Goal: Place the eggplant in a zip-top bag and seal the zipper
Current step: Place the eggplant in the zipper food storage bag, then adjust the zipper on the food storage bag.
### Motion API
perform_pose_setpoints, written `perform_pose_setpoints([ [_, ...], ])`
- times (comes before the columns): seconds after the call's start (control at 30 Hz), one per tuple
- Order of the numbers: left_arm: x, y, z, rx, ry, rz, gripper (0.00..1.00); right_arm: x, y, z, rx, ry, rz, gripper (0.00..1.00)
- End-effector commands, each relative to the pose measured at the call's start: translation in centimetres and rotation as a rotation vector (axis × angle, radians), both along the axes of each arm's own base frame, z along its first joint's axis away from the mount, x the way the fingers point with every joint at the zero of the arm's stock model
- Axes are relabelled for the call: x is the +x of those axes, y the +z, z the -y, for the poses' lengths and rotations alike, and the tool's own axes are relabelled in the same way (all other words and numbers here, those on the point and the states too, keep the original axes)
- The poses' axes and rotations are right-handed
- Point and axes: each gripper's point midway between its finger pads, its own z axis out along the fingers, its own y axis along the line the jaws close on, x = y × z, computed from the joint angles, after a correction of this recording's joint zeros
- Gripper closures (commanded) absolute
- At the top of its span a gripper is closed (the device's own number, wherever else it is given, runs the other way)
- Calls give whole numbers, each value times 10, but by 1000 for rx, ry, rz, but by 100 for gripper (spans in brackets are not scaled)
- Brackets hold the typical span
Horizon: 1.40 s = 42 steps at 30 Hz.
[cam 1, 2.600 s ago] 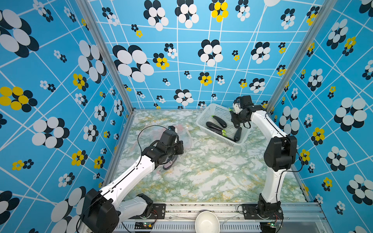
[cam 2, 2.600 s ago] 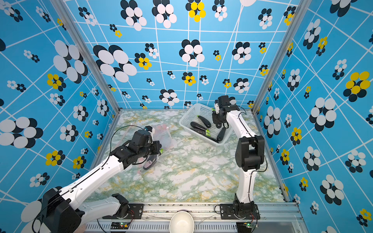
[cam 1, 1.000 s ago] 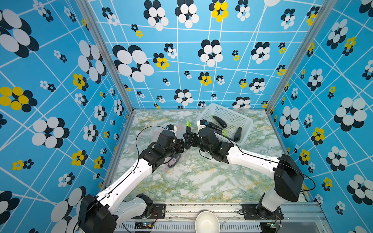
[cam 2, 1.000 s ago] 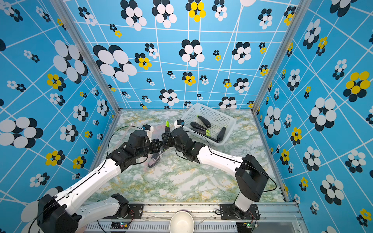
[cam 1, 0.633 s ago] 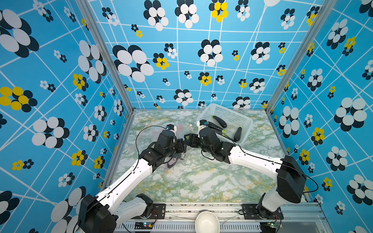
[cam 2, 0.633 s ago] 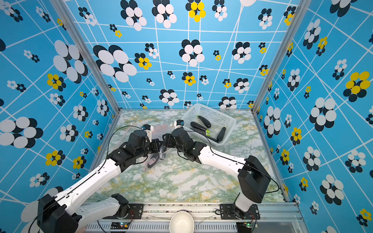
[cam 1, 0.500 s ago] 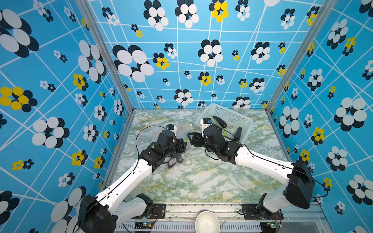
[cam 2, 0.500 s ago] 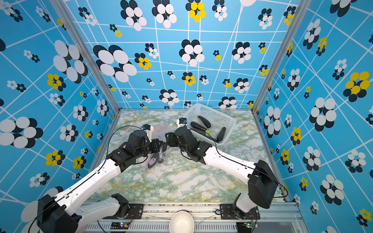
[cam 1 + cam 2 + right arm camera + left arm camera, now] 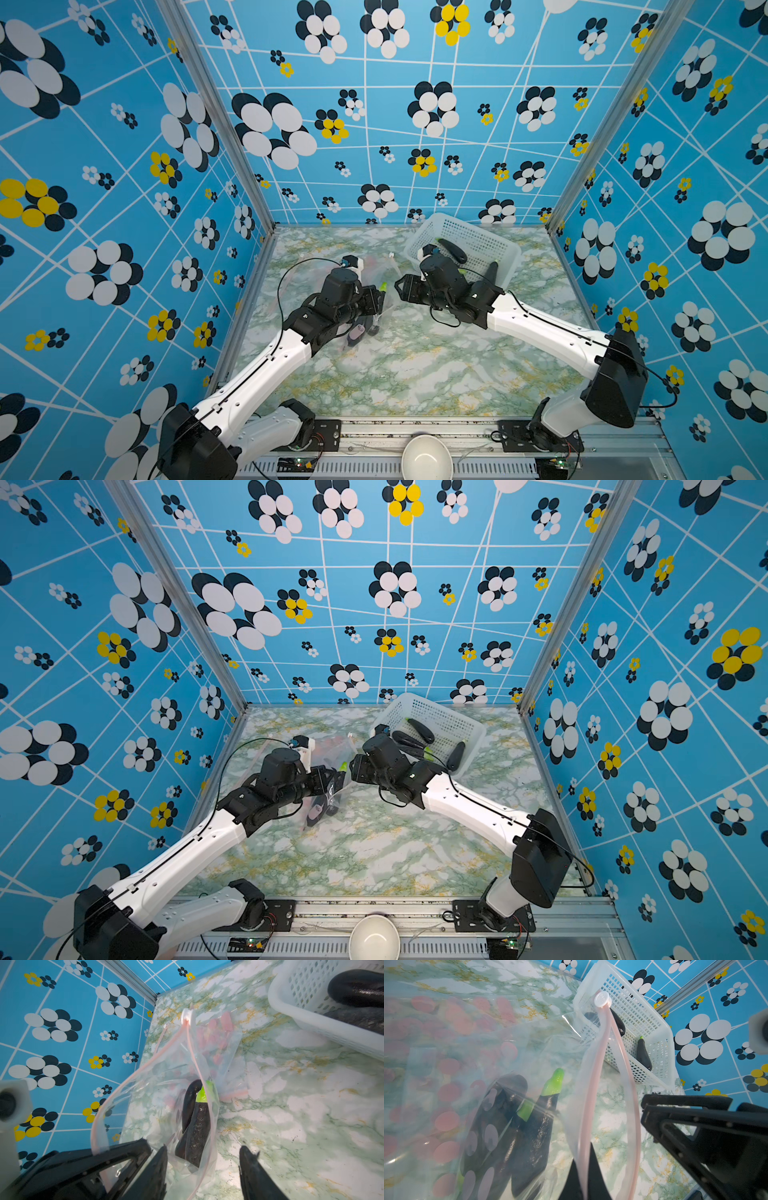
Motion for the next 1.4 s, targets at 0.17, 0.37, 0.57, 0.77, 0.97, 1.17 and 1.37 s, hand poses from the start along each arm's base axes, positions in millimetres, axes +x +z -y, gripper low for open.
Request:
perform_pose_setpoints([
  [0.17, -5, 11, 2, -28, -24, 38, 100, 5, -13, -10, 29, 2, -75, 49],
  [0.37, -8, 17, 5, -50, -39, 49, 100, 12, -18, -21, 26, 21, -92, 68],
  [0.57, -10, 21, 8, -56, -58, 50, 100, 14, 5, -28, 12, 80, -38, 95],
  [0.77, -12, 53, 9, -87, -96, 96, 38, 9, 28, -20, -3, 202, 43, 99],
  [0.97, -18, 105, 9, -176, -187, 206, 1, 1, 60, 11, -112, 351, 144, 100],
  [1.17, -23, 145, 3, -154, -267, 329, 1, -18, 79, 43, -182, 547, 201, 100],
  [1.37, -49, 155, 22, -84, -550, 551, 1, -36, 116, 82, -227, 699, 279, 100],
])
